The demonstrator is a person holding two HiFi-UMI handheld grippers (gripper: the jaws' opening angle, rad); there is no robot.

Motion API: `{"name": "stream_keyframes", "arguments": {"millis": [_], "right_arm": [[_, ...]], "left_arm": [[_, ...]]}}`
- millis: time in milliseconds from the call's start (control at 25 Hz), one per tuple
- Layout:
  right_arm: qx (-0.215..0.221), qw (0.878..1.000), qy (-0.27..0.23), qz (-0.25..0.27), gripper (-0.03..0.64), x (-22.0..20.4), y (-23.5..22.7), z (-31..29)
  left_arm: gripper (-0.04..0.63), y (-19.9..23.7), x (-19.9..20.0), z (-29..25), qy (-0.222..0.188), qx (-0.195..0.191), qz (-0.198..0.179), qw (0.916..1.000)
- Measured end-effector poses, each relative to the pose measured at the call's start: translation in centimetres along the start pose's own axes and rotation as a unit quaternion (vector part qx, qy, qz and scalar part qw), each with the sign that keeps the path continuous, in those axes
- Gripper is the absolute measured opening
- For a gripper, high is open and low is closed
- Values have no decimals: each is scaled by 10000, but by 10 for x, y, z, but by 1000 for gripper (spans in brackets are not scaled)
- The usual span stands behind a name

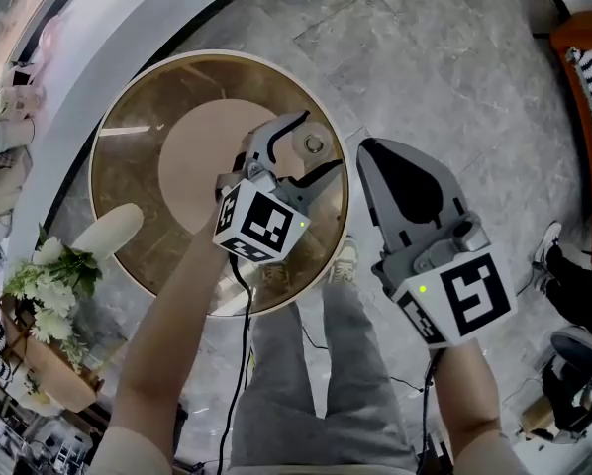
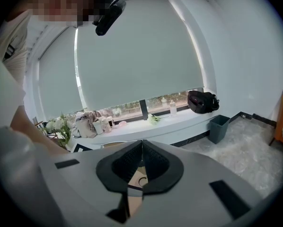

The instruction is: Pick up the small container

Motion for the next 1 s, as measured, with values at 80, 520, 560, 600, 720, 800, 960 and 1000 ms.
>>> {"name": "stream_keyframes", "arguments": {"millis": [80, 520, 560, 600, 720, 800, 960, 1000], "right_arm": [[-27, 10000, 30, -62, 6, -9, -2, -4], [-19, 9995, 184, -261, 6, -48, -9, -17], [-17, 9994, 193, -272, 7, -50, -8, -17], [-20, 9994, 202, -277, 6, -52, -8, -18], [-59, 9994, 218, -265, 6, -57, -8, -20], [-64, 9993, 226, -278, 6, -61, -9, -22], [-59, 9991, 242, -330, 6, -70, -12, -25], [-51, 9991, 251, -336, 6, -73, -12, -25]], "left_arm": [[327, 3, -9, -7, -40, -22, 32, 10000], [347, 5, -52, -37, 76, -66, 384, 9992], [347, 5, -55, -39, 139, -56, 369, 9992], [347, 5, -58, -41, 204, -30, 345, 9992], [347, 8, -64, -45, 268, 32, 317, 9991], [347, 7, -65, -48, 265, 1, 325, 9991], [347, 7, -69, -56, 268, -53, 372, 9989], [347, 8, -70, -58, 262, -60, 406, 9988]]}}
Point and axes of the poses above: the fingertips, and each gripper's own axes: z backward along the fingers, y to its left, x out of its top, the point moved 10 cm from there along z, backward along the fingers, and after that the axes turned 9 degrees about -x, right-handed, at the moved point
